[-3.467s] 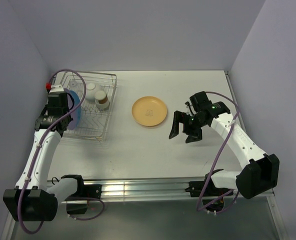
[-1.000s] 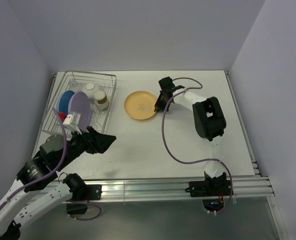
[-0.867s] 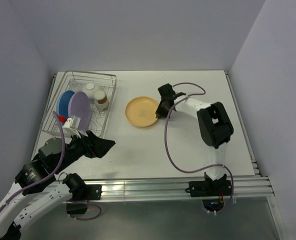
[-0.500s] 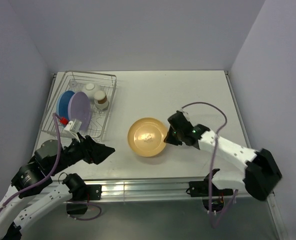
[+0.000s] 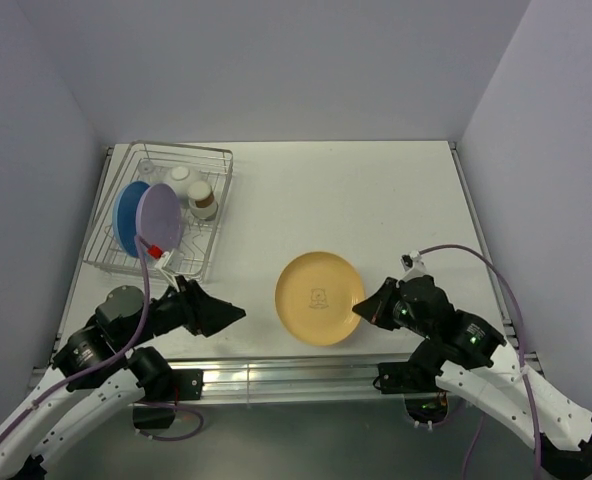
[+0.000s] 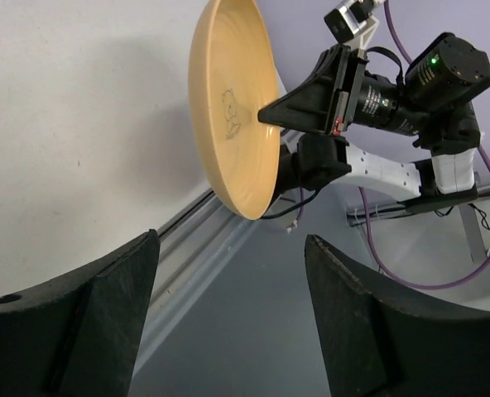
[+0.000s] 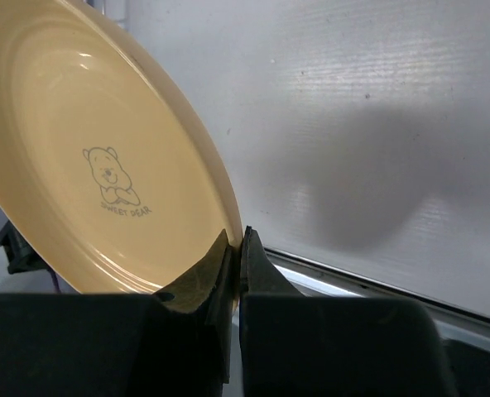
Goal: Load the mixed dishes into the dish rack
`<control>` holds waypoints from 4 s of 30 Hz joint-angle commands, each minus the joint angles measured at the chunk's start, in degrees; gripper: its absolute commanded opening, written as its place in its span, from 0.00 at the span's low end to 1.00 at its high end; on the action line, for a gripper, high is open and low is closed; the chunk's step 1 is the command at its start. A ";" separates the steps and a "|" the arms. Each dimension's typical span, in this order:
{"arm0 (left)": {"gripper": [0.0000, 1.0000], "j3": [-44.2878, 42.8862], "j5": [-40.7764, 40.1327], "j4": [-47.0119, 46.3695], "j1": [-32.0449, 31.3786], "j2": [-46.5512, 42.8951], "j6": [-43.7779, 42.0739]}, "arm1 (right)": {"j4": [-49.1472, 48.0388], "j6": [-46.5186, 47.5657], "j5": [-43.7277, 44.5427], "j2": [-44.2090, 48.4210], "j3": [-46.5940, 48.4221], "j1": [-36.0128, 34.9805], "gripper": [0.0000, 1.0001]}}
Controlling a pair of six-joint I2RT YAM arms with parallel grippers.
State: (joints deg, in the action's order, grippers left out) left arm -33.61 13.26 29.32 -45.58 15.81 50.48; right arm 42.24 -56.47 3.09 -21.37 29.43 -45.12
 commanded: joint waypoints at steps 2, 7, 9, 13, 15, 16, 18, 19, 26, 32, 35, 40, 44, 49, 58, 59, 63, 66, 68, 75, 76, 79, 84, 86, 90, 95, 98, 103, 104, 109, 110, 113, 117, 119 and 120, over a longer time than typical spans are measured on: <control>0.78 -3.66 3.79 -2.34 -0.12 3.25 -1.43 | -1.27 1.61 -2.30 0.01 -1.30 -0.32 0.00; 0.80 -4.19 5.03 -2.43 -0.12 5.28 -3.37 | -5.75 4.26 -4.85 -2.01 -1.31 -0.32 0.00; 0.81 -4.36 4.94 -1.81 -0.12 7.12 -4.15 | -6.38 4.44 -5.81 -2.98 -0.78 -0.32 0.00; 0.82 -4.89 4.24 -0.67 -0.12 10.20 -6.00 | -8.04 5.14 -8.80 -3.24 -0.60 -0.32 0.00; 0.82 -4.54 4.23 -1.72 -0.21 11.43 -5.92 | -8.49 5.40 -9.94 -3.59 -0.69 -0.31 0.00; 0.82 -3.67 4.67 -2.77 -0.21 11.69 -5.83 | -8.92 5.40 -10.47 -3.60 -0.69 -0.32 0.00; 0.82 -2.70 5.98 -6.20 -0.12 13.10 -5.22 | -9.80 5.23 -12.31 -3.51 -0.78 -0.32 0.00; 0.82 -2.17 6.43 -6.99 -0.12 13.80 -5.04 | -10.76 4.97 -12.76 -3.25 -0.95 -0.23 0.00; 0.81 0.91 11.17 -17.09 -0.21 18.63 -2.14 | -14.81 2.77 -17.06 -2.37 -2.01 -0.32 0.00; 0.78 1.87 13.02 -21.67 -0.65 21.62 -1.09 | -16.22 2.24 -18.65 -2.63 -1.57 -0.23 0.00; 0.48 2.75 14.77 -24.48 -0.82 21.89 -0.03 | -16.66 1.89 -18.56 -2.54 -1.83 -0.23 0.00; 0.00 1.45 12.77 -22.22 -1.00 20.93 -0.81 | -13.17 2.15 -14.88 -1.66 -1.13 -0.32 0.51; 0.00 -3.04 2.15 -9.24 -0.91 16.19 -6.17 | -8.58 2.15 -10.74 0.18 -0.08 -0.32 1.00; 0.00 -11.02 -12.78 2.57 -0.91 12.93 -11.62 | -6.47 1.36 -9.25 1.85 -1.39 -0.31 1.00; 0.00 -17.54 -22.57 10.13 -0.91 13.27 -15.32 | -4.97 -0.22 -10.12 1.32 -3.68 -0.32 1.00; 0.00 -18.07 -23.62 10.58 -0.91 13.80 -15.50 | -4.89 -0.31 -10.21 1.67 -3.77 -0.32 1.00; 0.00 -22.28 -27.92 13.30 -0.91 16.61 -15.94 | -3.75 -0.92 -9.86 3.26 -3.94 -0.32 1.00; 0.00 -25.79 -32.57 15.23 -0.91 19.25 -16.99 | -2.60 -1.27 -9.42 4.40 -3.94 -0.23 1.00; 0.00 -27.30 -35.30 15.94 -0.91 21.01 -18.39 | -1.99 -1.45 -9.25 5.10 -3.94 -0.32 1.00; 0.00 -30.03 -43.13 12.27 -0.91 28.56 -23.93 | -1.11 -1.63 -9.33 5.37 -3.86 -0.31 1.00; 0.00 -30.46 -44.79 12.08 -0.91 29.44 -24.89 | -1.02 -1.63 -9.33 5.28 -3.77 -0.23 1.00; 0.00 -33.01 -50.42 11.81 -0.56 32.34 -27.62 | -0.23 -1.80 -9.33 5.37 -3.50 -0.23 1.00; 0.00 -37.41 -53.25 11.11 7.05 37.00 -35.08 | 0.21 -2.42 -9.16 6.86 -3.77 -0.32 1.00; 0.00 -37.85 -50.46 10.32 11.11 38.15 -37.02 | 0.21 -2.51 -9.25 7.30 -3.94 -0.32 0.99; 0.00 -36.89 -49.03 8.65 20.25 39.82 -40.80 | 0.48 -2.60 -9.68 7.21 -4.03 -0.32 0.99; 0.00 -35.48 -51.48 6.80 23.43 40.17 -42.74 | 0.83 -3.03 -9.60 8.09 -4.38 -0.32 0.99; 0.00 -35.04 -52.28 6.54 25.10 41.14 -43.09 | 0.48 -3.30 -9.77 8.36 -4.73 -0.32 0.99; 0.00 -34.16 -57.28 6.19 26.16 42.19 -42.75 | -0.23 -3.91 -10.39 8.27 -5.26 -0.23 0.99; 0.00 -34.07 -57.72 6.01 26.16 42.19 -42.74 | -0.23 -4.00 -10.39 8.27 -5.26 -0.31 0.99; 0.00 -31.53 -59.75 4.61 26.33 42.19 -42.74 | 0.04 -4.44 -10.30 9.15 -5.70 -0.23 0.99; 0.00 -31.00 -59.66 4.17 26.33 42.19 -43.01 | -0.05 -4.44 -10.39 9.24 -5.70 -0.31 0.99; 0.00 -29.33 -60.10 2.94 26.33 42.72 -43.53 | -0.14 -4.62 -10.56 9.24 -5.96 -0.31 0.99; 0.00 -28.27 -60.71 1.44 26.33 43.51 -44.32 | -0.31 -4.79 -10.56 9.59 -6.05 -0.32 0.99; 0.00 -27.57 -61.24 0.83 26.42 43.95 -44.85 | -0.40 -4.79 -10.56 9.59 -6.05 -0.31 0.99; 0.00 -27.31 -61.33 0.65 26.34 44.04 -44.94 | -0.23 -4.79 -10.65 9.50 -5.96 -0.32 0.99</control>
State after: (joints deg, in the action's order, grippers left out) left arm -61.10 -45.45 34.65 -19.46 59.90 6.79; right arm 42.94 -60.66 -8.01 -12.45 23.81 -45.60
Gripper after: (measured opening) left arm 0.091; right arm 0.991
